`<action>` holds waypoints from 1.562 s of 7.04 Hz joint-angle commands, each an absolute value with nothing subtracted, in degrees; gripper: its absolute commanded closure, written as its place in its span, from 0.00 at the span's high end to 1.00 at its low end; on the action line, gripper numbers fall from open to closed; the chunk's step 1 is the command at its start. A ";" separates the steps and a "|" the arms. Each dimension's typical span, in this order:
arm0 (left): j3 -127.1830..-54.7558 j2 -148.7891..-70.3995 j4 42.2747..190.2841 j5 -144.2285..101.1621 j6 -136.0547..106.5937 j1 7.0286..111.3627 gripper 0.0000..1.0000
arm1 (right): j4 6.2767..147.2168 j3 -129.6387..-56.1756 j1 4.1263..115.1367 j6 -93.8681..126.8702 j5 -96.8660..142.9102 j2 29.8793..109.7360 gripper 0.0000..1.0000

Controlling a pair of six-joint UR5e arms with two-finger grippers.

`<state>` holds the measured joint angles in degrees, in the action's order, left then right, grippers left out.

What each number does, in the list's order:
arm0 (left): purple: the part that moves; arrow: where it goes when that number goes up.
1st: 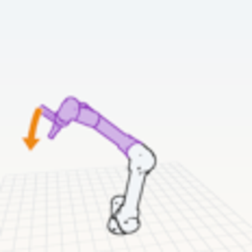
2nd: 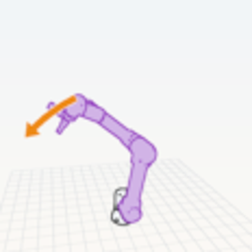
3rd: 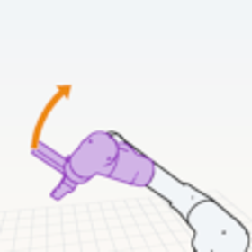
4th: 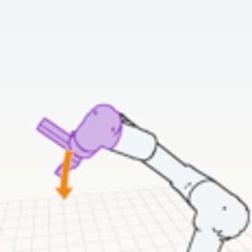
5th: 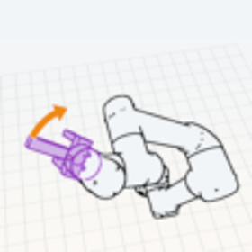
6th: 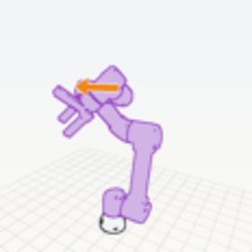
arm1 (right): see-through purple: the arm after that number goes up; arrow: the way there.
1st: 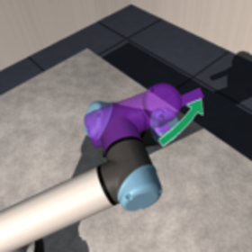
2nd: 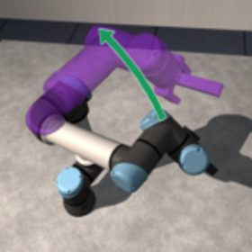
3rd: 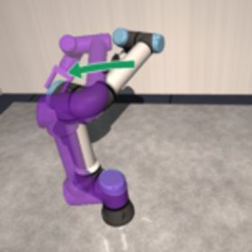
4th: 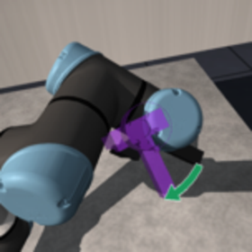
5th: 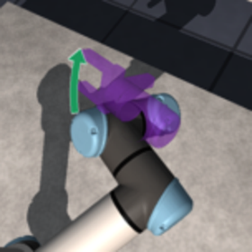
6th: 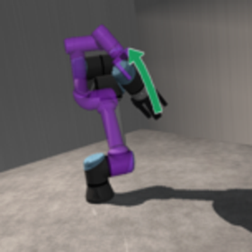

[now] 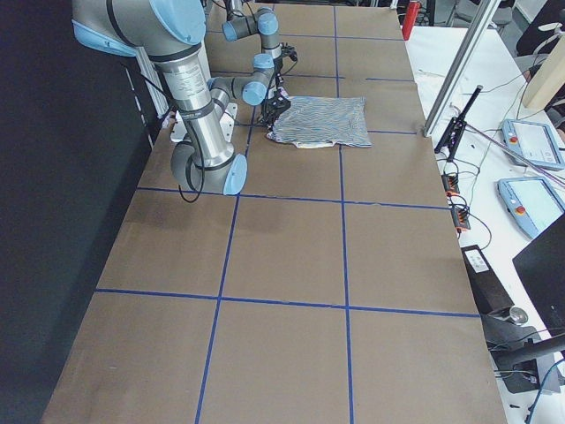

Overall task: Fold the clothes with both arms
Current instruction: 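Grasp the shirt's near edge with both grippers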

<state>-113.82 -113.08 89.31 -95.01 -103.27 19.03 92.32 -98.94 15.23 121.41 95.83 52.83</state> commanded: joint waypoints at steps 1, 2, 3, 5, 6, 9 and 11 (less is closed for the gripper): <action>-113.73 -113.12 89.38 -95.01 -103.27 19.16 0.00 | 92.37 -99.23 15.38 121.20 95.45 52.82 0.00; -113.73 -113.12 89.38 -95.01 -103.27 19.16 0.00 | 92.29 -99.14 15.29 121.03 94.93 52.91 0.09; -113.73 -113.12 89.38 -95.01 -103.27 19.16 0.00 | 92.20 -98.79 15.12 120.85 94.14 53.00 0.99; -113.64 -113.12 89.38 -95.01 -103.27 19.16 0.00 | 92.11 -98.61 14.85 121.02 93.96 52.91 1.00; -113.56 -113.12 89.38 -95.01 -103.27 19.16 0.00 | 92.11 -98.44 14.77 121.29 93.96 52.91 1.00; -113.55 -113.12 89.38 -95.01 -103.27 19.16 0.00 | 92.02 -96.07 14.77 121.64 93.78 52.30 0.98; -113.47 -113.12 89.38 -95.01 -103.27 19.16 0.00 | 91.93 -95.98 14.77 121.82 93.78 51.94 0.49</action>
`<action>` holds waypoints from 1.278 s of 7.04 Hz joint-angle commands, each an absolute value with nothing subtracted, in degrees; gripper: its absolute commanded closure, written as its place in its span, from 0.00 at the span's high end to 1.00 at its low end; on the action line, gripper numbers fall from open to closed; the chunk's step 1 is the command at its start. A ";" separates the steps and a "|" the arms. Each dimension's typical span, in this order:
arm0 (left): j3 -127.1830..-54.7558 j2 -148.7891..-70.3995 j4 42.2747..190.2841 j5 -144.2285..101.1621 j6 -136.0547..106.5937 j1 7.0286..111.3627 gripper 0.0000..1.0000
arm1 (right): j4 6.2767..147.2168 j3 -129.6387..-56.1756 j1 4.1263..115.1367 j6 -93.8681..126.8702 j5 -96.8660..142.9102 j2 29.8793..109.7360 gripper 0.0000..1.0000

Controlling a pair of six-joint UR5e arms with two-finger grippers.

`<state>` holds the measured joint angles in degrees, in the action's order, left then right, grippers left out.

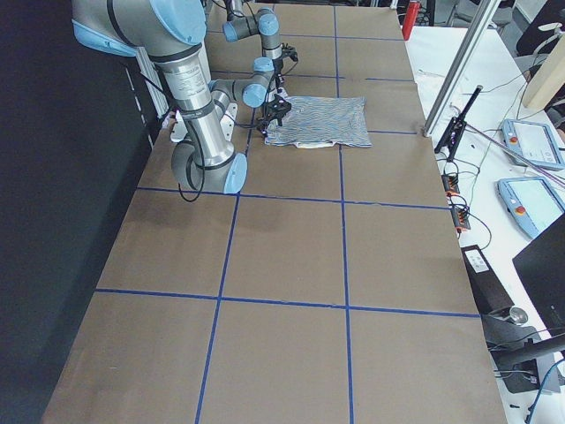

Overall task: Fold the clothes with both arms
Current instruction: 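Grasp the shirt's near edge with both grippers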

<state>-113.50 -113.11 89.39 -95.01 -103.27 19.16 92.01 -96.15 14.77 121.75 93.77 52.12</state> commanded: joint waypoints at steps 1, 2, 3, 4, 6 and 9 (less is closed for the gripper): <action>-113.38 -113.12 89.38 -95.01 -103.27 19.16 0.00 | 91.93 -95.98 14.77 121.64 93.87 51.94 0.12; -113.38 -113.12 89.38 -95.01 -103.27 19.16 0.00 | 92.02 -96.06 14.77 121.38 94.04 51.94 0.00; -113.38 -113.12 89.38 -95.01 -103.27 19.16 0.00 | 92.02 -96.24 14.77 121.38 94.13 51.94 0.00; -113.20 -113.12 89.38 -95.01 -103.27 19.16 0.00 | 92.11 -96.24 14.77 121.81 94.04 51.68 0.00; -113.20 -113.12 89.47 -94.92 -103.27 19.16 0.00 | 91.93 -96.50 14.77 121.90 93.87 51.59 0.00; -114.34 -113.12 91.05 -95.62 -103.27 18.90 0.00 | 91.67 -99.30 14.85 121.29 94.04 53.34 0.00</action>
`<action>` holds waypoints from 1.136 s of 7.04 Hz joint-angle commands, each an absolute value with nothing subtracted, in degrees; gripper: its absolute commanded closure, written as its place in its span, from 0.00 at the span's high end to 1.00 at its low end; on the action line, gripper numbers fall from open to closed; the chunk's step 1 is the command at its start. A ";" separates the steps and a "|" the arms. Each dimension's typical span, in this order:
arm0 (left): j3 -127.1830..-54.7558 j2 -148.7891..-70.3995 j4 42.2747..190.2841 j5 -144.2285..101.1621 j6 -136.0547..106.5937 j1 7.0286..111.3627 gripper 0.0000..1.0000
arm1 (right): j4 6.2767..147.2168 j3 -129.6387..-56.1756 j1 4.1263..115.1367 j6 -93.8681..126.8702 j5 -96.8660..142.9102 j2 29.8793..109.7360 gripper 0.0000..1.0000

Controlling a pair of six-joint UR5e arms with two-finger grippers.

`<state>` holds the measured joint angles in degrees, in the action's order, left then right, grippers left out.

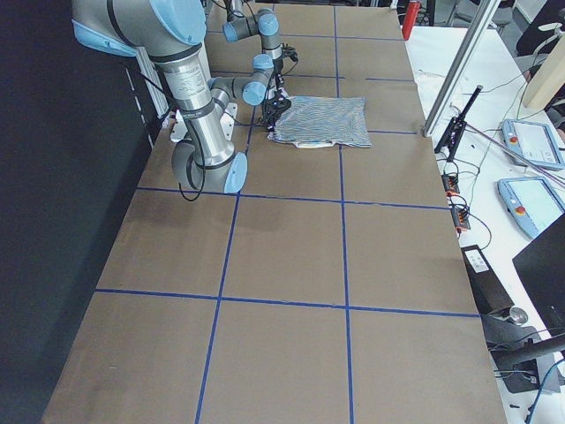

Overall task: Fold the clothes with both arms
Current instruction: 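Grasp the shirt's near edge with both grippers, then lift the near edge with both grippers and fold it away from the robot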

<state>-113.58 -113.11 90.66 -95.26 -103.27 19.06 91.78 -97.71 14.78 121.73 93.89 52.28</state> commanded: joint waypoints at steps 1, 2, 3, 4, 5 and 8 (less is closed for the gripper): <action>-115.82 -112.94 90.97 -95.54 -103.27 18.37 0.00 | 91.76 -103.41 14.16 120.94 93.96 56.48 0.00; -118.01 -112.77 90.71 -95.54 -103.27 17.76 0.00 | 91.76 -109.19 13.02 120.94 94.04 59.65 0.00; -120.21 -112.50 90.44 -95.36 -103.36 15.06 0.00 | 91.76 -113.34 11.53 120.94 93.96 61.24 0.00; -120.76 -112.41 90.44 -95.36 -103.88 13.46 0.00 | 91.76 -113.73 10.82 120.94 94.04 61.26 0.00; -120.67 -112.59 90.53 -95.36 -103.97 12.84 0.00 | 91.67 -113.47 10.64 120.76 94.04 60.65 0.00; -119.89 -114.07 90.70 -95.80 -102.67 20.93 0.00 | 82.74 -111.90 21.14 116.72 94.48 60.21 0.00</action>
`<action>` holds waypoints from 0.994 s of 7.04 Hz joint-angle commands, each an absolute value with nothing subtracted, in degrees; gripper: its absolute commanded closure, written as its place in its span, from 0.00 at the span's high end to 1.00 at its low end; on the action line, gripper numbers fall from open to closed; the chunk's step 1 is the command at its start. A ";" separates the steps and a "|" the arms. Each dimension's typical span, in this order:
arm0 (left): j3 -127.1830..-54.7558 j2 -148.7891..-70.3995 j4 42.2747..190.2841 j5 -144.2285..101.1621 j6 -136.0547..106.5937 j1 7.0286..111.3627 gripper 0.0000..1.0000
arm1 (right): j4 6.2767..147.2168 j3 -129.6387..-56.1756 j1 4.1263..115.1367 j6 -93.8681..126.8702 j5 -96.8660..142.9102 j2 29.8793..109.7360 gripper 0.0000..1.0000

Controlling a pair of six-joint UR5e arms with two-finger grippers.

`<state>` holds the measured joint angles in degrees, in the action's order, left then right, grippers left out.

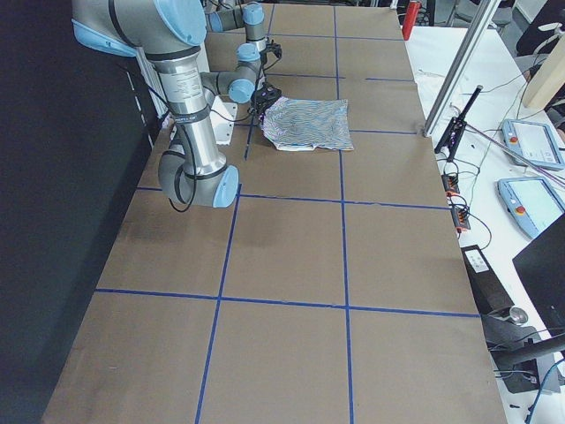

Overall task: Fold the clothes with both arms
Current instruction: 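Lift the near edge with both grippers and fold it away from the robot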

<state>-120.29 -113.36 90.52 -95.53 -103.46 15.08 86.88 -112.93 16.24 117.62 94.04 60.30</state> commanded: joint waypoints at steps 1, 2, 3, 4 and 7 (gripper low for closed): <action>-118.93 -115.21 90.96 -99.02 -97.96 26.40 0.00 | 82.27 -110.14 23.10 115.76 94.48 59.94 0.00; -117.26 -116.27 91.40 -102.45 -96.00 31.94 0.00 | 81.92 -108.39 24.77 112.71 94.48 59.51 0.00; -112.03 -118.63 93.84 -102.39 -96.15 32.77 0.00 | 80.61 -103.76 26.35 112.24 94.48 56.11 0.00; -107.80 -118.83 99.26 -102.39 -96.41 33.74 0.00 | 79.12 -99.10 27.50 111.80 94.05 52.86 0.00; -103.72 -118.92 103.35 -102.30 -96.59 33.92 0.00 | 70.24 -86.35 30.93 108.99 93.87 48.27 0.00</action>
<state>-105.05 -118.86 101.96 -102.32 -96.61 33.75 72.58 -91.38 29.91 109.90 93.92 50.04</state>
